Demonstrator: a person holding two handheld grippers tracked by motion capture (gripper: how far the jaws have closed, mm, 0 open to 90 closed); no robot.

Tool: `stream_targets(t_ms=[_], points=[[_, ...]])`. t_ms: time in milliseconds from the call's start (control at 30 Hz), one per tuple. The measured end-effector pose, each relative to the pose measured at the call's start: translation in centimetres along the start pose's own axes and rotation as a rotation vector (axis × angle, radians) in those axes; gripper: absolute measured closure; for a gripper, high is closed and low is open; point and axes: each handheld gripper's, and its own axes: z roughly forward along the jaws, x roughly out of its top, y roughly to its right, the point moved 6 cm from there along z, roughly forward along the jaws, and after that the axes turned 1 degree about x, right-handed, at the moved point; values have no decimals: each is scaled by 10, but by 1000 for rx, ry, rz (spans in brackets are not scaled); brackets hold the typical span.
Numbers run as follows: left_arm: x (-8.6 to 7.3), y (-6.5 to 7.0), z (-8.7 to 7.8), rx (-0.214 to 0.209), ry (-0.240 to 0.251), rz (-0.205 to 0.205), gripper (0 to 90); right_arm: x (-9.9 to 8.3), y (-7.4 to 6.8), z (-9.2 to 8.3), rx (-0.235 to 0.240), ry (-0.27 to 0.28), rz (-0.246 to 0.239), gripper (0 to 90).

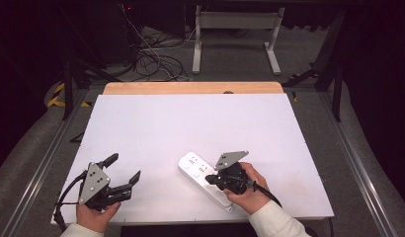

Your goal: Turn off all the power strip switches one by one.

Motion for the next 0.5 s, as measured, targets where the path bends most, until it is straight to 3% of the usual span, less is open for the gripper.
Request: stream_targets(t_ms=[500], points=[[0,0,0,0,2,-1,177,-5,-3,8,-8,-3,-1,900]])
